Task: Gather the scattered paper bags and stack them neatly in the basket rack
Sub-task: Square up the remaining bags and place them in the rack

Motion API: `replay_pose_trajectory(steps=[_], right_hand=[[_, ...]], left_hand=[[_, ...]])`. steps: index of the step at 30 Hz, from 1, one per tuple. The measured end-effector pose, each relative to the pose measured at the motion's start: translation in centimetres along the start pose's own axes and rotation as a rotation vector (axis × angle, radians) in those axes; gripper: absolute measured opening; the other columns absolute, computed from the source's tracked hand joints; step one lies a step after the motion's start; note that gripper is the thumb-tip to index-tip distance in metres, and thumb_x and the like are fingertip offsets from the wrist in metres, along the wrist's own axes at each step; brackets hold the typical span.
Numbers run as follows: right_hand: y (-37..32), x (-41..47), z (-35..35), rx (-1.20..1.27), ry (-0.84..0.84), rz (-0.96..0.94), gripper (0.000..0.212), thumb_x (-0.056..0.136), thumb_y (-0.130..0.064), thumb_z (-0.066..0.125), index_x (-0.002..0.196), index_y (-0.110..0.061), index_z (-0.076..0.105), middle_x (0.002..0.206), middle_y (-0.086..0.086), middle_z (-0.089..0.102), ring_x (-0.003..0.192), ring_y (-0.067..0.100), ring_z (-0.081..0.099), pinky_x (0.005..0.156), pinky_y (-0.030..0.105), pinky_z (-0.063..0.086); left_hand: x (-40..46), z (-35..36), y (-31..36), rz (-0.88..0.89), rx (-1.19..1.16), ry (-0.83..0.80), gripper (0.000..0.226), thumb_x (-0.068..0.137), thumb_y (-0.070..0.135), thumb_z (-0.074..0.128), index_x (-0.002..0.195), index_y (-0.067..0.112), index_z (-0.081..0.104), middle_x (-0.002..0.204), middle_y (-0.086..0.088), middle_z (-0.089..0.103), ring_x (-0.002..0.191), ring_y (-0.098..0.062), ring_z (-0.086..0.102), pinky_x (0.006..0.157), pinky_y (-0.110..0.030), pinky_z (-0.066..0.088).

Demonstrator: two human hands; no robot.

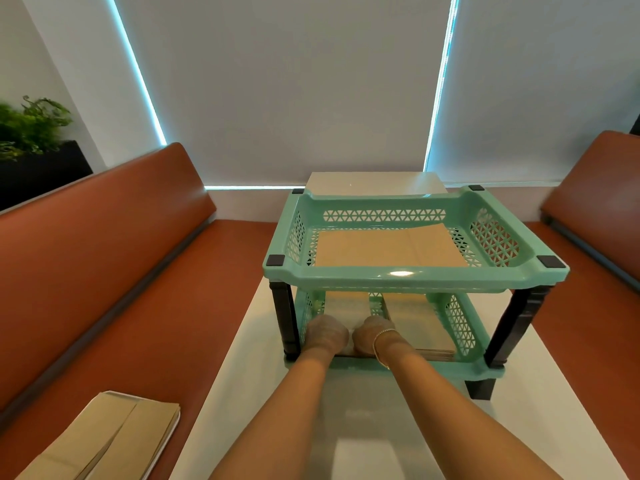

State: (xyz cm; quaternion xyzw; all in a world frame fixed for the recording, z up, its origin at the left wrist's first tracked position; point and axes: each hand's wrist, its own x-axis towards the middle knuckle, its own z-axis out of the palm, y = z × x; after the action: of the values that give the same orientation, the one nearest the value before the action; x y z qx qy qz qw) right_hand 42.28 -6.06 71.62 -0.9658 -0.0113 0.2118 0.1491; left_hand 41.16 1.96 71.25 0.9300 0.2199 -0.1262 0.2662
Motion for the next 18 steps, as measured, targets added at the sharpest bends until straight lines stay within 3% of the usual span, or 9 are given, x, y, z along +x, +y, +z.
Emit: replay_pose_trajectory(steps=[3,9,13,16,18], right_hand=[[-0.1,-1.2,-0.3,0.070,0.058,0.047,0.030,0.096,-0.013,0.039,0.117,-0.001,0.057,0.125,0.013,0.058,0.116,0.023,0.055,0.091,0.024,0.043],[-0.2,-3.8,-1.1,0.227,0.150,0.129,0.026,0.093,-0.011,0.044,0.112,0.000,0.059,0.121,0.013,0.061,0.112,0.022,0.058,0.087,0.023,0.045],[-0.7,-7.0,-1.2,0.248,0.224,0.129,0.012,0.091,-0.010,0.046,0.091,-0.003,0.056,0.108,0.015,0.061,0.111,0.025,0.058,0.081,0.026,0.043],[-1.6,-9.6,-0.4,0.385,0.352,0.118,0.030,0.087,-0.007,0.051,0.115,0.005,0.052,0.116,0.019,0.060,0.110,0.031,0.057,0.085,0.030,0.045],[-2.5,-11.4,0.3,0.440,0.398,0.106,0.043,0.085,-0.009,0.056,0.126,0.002,0.047,0.123,0.020,0.058,0.113,0.033,0.055,0.088,0.032,0.045]], left_hand=[[-0.6,-0.3,0.0,-0.011,-0.096,0.053,0.037,0.092,0.002,0.043,0.129,-0.002,0.037,0.133,-0.020,0.048,0.124,-0.032,0.048,0.097,-0.032,0.042],[-2.6,-0.8,-0.7,0.032,-0.240,0.081,0.044,0.092,0.004,0.046,0.134,0.000,0.036,0.137,-0.019,0.042,0.124,-0.033,0.046,0.100,-0.036,0.042],[-5.5,-1.6,-2.0,0.140,-0.292,0.071,0.042,0.094,0.003,0.045,0.135,0.004,0.040,0.137,-0.015,0.044,0.124,-0.028,0.047,0.099,-0.030,0.041],[-8.5,-1.9,-4.3,0.323,-0.326,0.101,0.039,0.094,0.004,0.043,0.133,0.006,0.047,0.137,-0.014,0.047,0.124,-0.025,0.047,0.095,-0.024,0.039],[-10.1,-2.4,-5.9,0.371,-0.375,0.113,0.034,0.095,0.005,0.043,0.127,0.007,0.054,0.132,-0.013,0.052,0.120,-0.025,0.051,0.093,-0.024,0.041]])
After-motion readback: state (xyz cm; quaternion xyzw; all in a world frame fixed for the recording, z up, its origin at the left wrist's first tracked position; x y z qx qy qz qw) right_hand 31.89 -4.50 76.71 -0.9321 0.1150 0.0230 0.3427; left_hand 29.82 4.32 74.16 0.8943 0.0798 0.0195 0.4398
